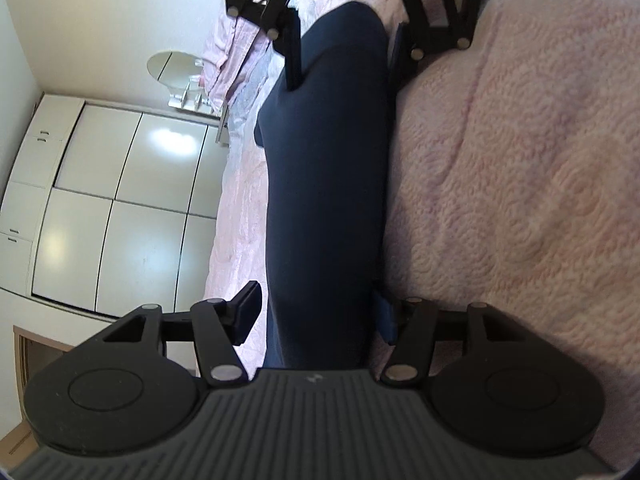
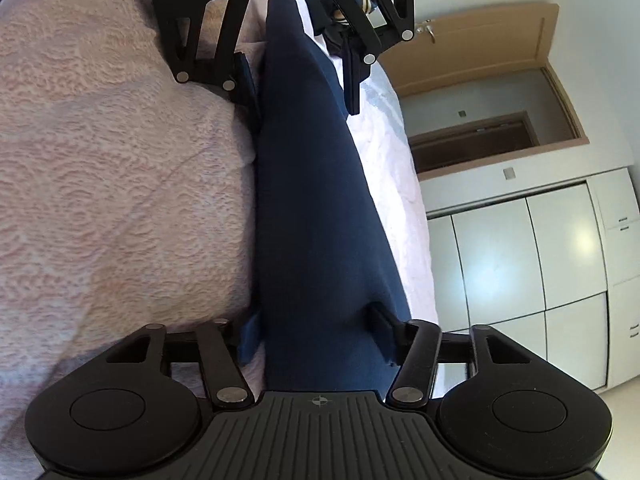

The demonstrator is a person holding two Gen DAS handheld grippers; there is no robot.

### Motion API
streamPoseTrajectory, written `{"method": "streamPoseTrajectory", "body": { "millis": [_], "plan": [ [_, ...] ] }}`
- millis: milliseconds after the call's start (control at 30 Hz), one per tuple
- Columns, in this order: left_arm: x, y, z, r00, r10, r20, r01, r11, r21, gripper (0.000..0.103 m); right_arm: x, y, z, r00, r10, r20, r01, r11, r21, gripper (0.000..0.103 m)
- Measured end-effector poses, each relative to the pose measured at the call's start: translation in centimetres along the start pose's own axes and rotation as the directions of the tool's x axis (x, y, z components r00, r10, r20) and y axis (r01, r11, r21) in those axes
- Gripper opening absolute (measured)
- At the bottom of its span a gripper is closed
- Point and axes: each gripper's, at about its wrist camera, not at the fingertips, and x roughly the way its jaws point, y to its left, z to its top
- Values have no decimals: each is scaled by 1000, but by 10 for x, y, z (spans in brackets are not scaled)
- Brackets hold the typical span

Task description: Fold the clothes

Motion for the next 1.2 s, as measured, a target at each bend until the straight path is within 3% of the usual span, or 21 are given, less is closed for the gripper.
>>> {"method": "streamPoseTrajectory", "body": {
  "millis": [100, 200, 267, 400, 500, 633, 767, 933, 1000, 1200],
  "plan": [
    [15, 7, -2, 997, -63, -44, 62, 998, -18, 30, 15, -8, -3, 999, 43, -13, -43, 998, 45, 53],
    [13, 17, 4, 995, -89, -55, 88, 996, -14, 23, 21, -27, -6, 994, 106, -16, -103, 986, 131, 31],
    [-4, 28, 11, 994, -106, -36, 104, 994, -41, 22, 10, -45, -7, 992, 123, -15, -118, 977, 178, 28],
    [-39, 15, 29, 991, -133, 3, 133, 991, -34, 22, -43, -67, -9, 993, 116, 0, -113, 966, 232, 28],
    [-64, -4, 43, 988, -151, 24, 151, 989, -2, 24, -88, -51, -19, 988, 153, 3, -149, 954, 261, 28],
    [-89, -28, 57, 987, -154, 41, 152, 987, 46, 26, -100, 1, -33, 982, 185, -22, -172, 947, 272, 35],
    [-93, -9, 44, 987, -160, 11, 160, 986, -40, 29, -107, 6, -43, 989, 149, -10, -137, 933, 334, 40],
    [-98, 16, 27, 985, -172, -26, 166, 975, -151, 29, -131, -3, -53, 977, 207, -50, -161, 871, 464, 41],
    [-100, 26, 20, 983, -178, -40, 167, 967, -194, 33, -138, -10, -62, 972, 228, -52, -160, 810, 565, 41],
    [-106, 56, 0, 977, -198, -81, 163, 932, -323, 34, -155, -42, -94, 974, 227, 11, -127, 504, 854, 41]
  ]
}}
